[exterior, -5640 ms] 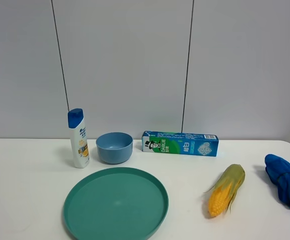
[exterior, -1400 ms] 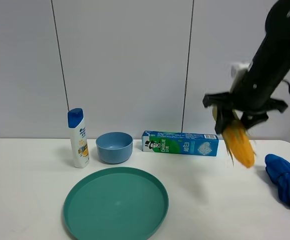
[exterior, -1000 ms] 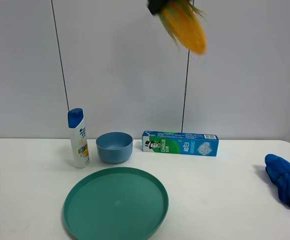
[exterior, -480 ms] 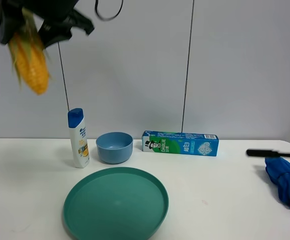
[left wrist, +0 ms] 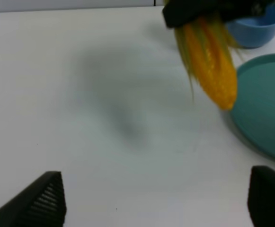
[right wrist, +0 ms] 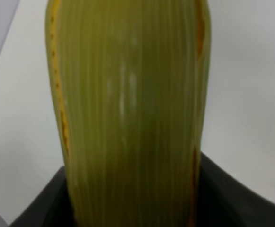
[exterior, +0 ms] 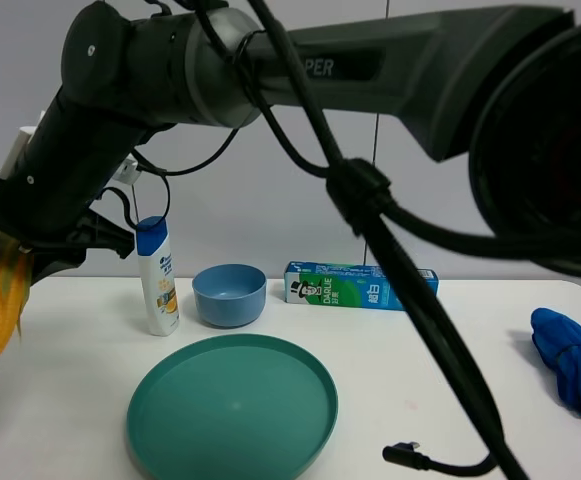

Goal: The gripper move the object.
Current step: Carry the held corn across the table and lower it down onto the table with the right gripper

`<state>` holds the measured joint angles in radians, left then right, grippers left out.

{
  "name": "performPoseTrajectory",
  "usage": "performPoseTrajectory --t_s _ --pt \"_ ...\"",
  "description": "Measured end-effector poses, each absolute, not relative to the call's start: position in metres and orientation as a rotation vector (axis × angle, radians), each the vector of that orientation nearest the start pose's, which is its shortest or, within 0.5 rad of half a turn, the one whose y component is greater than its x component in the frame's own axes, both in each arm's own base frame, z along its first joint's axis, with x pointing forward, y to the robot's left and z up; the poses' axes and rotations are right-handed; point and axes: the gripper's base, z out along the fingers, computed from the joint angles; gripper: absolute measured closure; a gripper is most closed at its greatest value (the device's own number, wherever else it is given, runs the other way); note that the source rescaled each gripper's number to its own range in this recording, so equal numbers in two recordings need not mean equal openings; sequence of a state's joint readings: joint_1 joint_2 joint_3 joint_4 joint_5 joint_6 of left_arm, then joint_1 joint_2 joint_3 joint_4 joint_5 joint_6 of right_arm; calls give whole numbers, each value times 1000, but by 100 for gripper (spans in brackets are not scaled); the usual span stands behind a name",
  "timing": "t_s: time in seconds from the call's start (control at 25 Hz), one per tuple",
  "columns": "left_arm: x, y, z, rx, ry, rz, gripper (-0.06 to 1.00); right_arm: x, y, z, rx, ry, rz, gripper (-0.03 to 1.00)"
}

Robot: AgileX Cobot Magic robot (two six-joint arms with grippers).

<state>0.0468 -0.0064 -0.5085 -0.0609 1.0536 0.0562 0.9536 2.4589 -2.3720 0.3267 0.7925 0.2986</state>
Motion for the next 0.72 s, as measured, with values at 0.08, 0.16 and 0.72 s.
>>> performPoseTrajectory --t_s 0.08,0.16,0.72 --pt "-6 -5 280 14 2021 -6 -6 302 471 228 -661 2451 950 97" --pt "-6 -5 280 14 2021 -6 -6 301 473 227 -662 2445 952 97" --pt "-6 -5 280 13 2021 -7 -6 310 483 164 -289 2611 950 97"
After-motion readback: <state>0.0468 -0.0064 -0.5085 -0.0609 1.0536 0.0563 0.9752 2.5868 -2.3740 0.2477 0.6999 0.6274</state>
